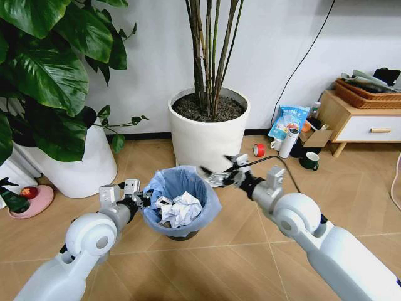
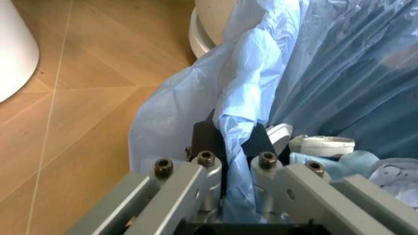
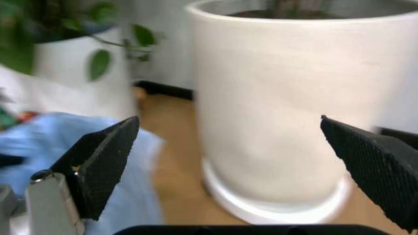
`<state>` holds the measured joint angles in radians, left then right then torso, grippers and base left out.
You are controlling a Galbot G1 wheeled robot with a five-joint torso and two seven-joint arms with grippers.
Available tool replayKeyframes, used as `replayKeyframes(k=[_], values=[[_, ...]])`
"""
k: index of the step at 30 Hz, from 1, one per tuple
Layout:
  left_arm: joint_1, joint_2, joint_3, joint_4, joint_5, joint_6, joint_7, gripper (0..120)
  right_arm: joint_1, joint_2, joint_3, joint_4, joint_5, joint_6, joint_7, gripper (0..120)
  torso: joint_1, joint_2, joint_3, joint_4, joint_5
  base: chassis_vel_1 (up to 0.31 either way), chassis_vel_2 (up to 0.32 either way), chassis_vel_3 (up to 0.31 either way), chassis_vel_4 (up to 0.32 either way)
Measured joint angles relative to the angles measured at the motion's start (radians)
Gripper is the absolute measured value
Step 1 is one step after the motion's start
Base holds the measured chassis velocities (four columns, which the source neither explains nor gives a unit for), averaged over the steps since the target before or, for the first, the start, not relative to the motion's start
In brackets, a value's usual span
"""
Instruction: Pick up the trash bin and place the garbage on the floor into it.
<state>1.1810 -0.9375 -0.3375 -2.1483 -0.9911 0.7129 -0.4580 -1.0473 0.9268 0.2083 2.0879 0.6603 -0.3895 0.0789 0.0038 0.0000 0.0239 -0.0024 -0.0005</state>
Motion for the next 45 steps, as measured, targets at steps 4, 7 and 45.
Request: replayKeyframes(k=[4,7,45], values=[[0.032,-0.006,-0.018,-0.019,0.030,-0.005,0.001,0,-0.096,0.030,0.108,0.024,-0.051,0.005,0.023,100,0.000,0.000,0.000,0.0001,0.0001,0.000,0.000,0.000,0.000],[0.039,-0.008,-0.020,-0.025,0.043,-0.007,0.001,0,-0.140,0.044,0.162,0.035,-0.077,0.010,0.024,100,0.000,0.000,0.000,0.0004,-0.0001,0.000,0.000,0.000,0.000],[0.044,-0.021,-0.021,-0.045,0.061,-0.011,0.001,0,-0.503,0.184,0.364,0.182,-0.237,0.059,-0.008,100,0.000,0.000,0.000,0.0001,0.0000,0.070,-0.020,-0.071,0.022]])
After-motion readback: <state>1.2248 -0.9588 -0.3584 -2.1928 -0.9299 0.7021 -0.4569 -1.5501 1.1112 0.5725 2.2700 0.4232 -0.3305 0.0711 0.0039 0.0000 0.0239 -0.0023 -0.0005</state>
